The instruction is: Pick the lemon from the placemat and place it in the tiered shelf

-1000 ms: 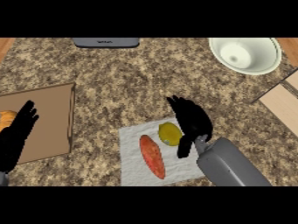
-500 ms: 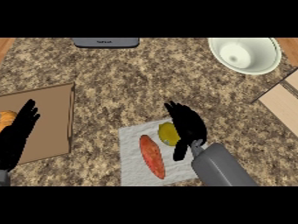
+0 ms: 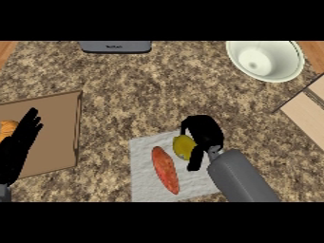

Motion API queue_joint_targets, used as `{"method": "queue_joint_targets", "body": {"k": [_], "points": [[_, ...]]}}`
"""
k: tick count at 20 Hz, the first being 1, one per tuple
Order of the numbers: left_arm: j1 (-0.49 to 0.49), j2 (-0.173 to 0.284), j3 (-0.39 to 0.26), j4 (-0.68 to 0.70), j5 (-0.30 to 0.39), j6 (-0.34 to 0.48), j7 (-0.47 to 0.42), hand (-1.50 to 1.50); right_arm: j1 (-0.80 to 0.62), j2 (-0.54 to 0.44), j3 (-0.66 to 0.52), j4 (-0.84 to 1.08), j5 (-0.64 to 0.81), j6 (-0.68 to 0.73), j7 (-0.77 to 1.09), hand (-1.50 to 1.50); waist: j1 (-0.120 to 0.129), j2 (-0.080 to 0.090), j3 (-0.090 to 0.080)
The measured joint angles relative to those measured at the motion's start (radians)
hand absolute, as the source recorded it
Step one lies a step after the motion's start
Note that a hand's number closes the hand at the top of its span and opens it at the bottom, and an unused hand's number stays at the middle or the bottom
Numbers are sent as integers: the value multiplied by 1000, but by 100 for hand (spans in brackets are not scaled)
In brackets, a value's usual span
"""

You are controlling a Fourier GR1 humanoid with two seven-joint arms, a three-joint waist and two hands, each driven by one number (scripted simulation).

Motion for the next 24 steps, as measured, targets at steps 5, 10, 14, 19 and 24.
{"method": "queue_joint_targets", "body": {"k": [5, 10, 14, 19, 24], "points": [[4, -4, 22, -5, -5, -20, 8, 0, 24, -10, -1, -48, 48, -11, -19, 150, -3, 2, 1], [-1, -11, 34, 9, -9, -17, 1, 0, 62, -38, -80, -104, 98, -84, 130, 150, -14, 5, 3], [17, 1, 50, 3, -3, -19, 0, 0, 80, -110, -217, -146, 128, -137, 323, 150, -35, 2, 3], [28, -5, 48, -15, -7, -18, 13, 0, 138, -157, -268, -370, 173, -105, 514, 150, -34, 1, 3], [42, -18, 43, -26, -17, -16, 0, 0, 201, -154, -276, -682, 199, -25, 660, 150, -30, 2, 4]]}}
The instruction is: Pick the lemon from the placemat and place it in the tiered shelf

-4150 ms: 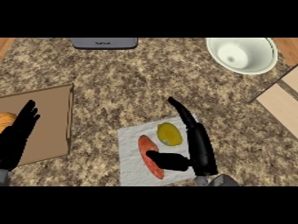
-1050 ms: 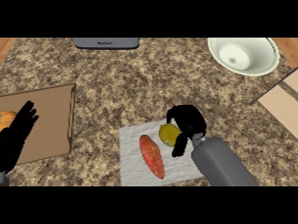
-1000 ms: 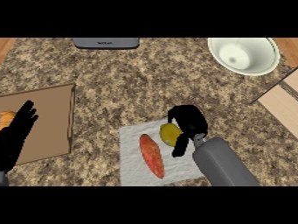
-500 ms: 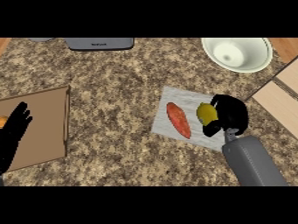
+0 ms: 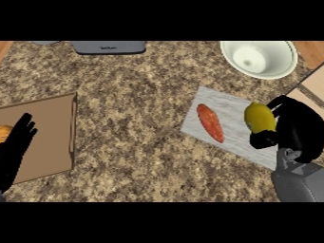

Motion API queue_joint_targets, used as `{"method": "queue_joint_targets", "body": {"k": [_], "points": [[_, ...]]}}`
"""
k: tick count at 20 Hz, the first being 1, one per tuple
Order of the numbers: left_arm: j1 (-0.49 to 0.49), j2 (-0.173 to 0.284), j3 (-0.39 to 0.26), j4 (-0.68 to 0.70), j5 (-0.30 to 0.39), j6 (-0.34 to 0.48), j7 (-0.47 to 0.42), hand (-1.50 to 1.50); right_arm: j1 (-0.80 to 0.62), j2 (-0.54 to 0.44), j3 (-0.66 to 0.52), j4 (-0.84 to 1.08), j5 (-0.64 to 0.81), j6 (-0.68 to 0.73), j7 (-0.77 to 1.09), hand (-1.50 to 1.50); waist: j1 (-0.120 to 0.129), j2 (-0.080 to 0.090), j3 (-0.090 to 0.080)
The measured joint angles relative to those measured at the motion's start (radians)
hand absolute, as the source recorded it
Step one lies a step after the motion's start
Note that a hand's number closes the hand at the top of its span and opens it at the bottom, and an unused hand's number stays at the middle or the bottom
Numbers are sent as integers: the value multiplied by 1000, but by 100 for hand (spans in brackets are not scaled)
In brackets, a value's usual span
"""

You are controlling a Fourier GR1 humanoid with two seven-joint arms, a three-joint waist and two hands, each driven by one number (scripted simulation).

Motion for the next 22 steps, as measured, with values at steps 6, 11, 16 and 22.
{"method": "queue_joint_targets", "body": {"k": [6, 11, 16, 22], "points": [[-2, -2, 9, 23, 2, -11, -15, 0, 47, 62, -11, -360, 5, 58, 81, 150, 0, 0, 0], [-9, -11, 2, 10, -9, -5, -4, 0, 16, 86, -47, -605, 23, 126, 119, 150, 7, 2, 0], [-19, -14, -3, 5, -15, -10, 12, 0, -120, 78, -90, -626, 42, 211, 140, 150, 16, 4, -1], [-34, -2, 14, 15, -7, -23, 21, 0, -261, 28, -182, -624, 65, 304, 130, 150, 14, 2, -2]]}}
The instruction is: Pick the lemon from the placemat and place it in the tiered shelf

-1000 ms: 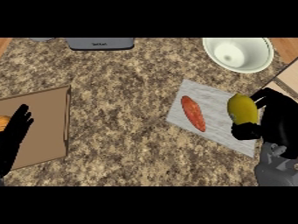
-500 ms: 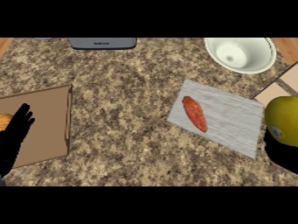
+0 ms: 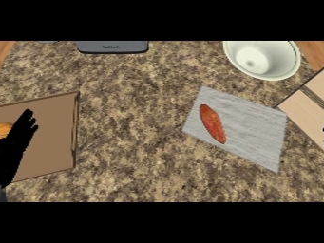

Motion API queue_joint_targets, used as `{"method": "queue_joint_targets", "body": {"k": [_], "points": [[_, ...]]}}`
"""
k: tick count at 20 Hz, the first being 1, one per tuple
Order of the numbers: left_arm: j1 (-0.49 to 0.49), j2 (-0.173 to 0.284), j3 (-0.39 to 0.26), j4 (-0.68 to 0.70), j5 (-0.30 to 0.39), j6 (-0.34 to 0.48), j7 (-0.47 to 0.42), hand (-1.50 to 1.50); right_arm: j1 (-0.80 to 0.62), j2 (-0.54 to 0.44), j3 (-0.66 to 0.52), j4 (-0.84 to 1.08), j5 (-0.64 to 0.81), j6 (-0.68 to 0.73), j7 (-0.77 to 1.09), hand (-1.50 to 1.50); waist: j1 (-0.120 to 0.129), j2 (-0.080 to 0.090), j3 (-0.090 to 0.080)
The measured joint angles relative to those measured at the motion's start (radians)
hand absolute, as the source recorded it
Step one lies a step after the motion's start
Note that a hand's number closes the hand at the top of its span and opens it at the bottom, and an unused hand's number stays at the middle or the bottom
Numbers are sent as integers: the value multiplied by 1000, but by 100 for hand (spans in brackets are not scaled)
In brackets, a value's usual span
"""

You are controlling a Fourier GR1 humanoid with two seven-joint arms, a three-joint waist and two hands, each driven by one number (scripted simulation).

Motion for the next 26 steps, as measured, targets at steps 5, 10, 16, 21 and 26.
{"method": "queue_joint_targets", "body": {"k": [5, 10, 16, 21, 26], "points": [[6, -3, 2, -9, -4, 4, 3, 0, -69, -65, -91, 7, 27, 110, -49, 150, -4, -3, 0], [16, -4, 5, -5, -4, -6, -15, 0, -168, -109, -200, 71, 27, 216, -93, 150, 0, -1, -1], [4, -4, 11, 3, -5, -12, -14, 0, -245, -187, -336, 174, 23, 307, -152, 150, 3, 3, 1], [-18, -15, 10, 19, -16, -3, -11, 0, -247, -263, -415, 266, 35, 337, -193, 150, 7, 6, 2], [-15, -17, 12, -2, -22, -10, -7, 0, -213, -310, -477, 362, 26, 294, -221, 150, 12, 7, 3]]}}
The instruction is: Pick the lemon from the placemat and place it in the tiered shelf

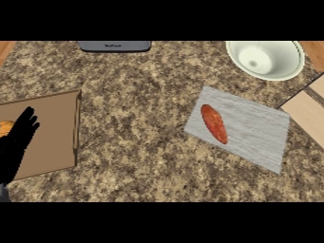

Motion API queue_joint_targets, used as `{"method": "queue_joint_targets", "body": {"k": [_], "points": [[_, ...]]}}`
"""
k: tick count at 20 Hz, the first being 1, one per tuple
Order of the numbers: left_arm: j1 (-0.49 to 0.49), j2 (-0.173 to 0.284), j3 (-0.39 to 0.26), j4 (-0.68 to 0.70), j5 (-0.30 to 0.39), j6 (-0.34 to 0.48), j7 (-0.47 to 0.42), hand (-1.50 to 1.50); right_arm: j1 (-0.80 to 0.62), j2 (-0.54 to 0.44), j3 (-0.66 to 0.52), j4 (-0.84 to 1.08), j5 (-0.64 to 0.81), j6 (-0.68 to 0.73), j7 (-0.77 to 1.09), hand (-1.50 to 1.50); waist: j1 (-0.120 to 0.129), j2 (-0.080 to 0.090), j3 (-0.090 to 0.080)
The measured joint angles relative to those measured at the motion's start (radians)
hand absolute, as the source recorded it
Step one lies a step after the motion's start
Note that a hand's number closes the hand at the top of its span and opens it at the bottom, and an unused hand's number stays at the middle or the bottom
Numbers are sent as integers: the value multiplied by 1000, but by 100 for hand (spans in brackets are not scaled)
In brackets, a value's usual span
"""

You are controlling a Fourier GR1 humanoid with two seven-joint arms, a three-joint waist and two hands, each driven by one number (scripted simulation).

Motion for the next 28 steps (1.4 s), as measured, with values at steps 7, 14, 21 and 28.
{"method": "queue_joint_targets", "body": {"k": [7, 14, 21, 28], "points": [[17, -7, 9, -16, -2, -14, 6, 0, 72, -23, -96, 117, -54, -142, -56, 150, 1, 0, 0], [1, -16, 9, 5, -20, -12, 5, 0, 118, -58, -160, 239, -62, -265, -61, -150, 2, 1, 0], [7, -11, 27, -7, -16, -35, 11, 0, 196, -87, -170, 318, -119, -379, -141, -150, 1, 1, 0], [16, -26, 32, 19, -29, -37, -18, 0, 166, -75, -240, 269, -246, -423, -118, -150, -2, -1, 0]]}}
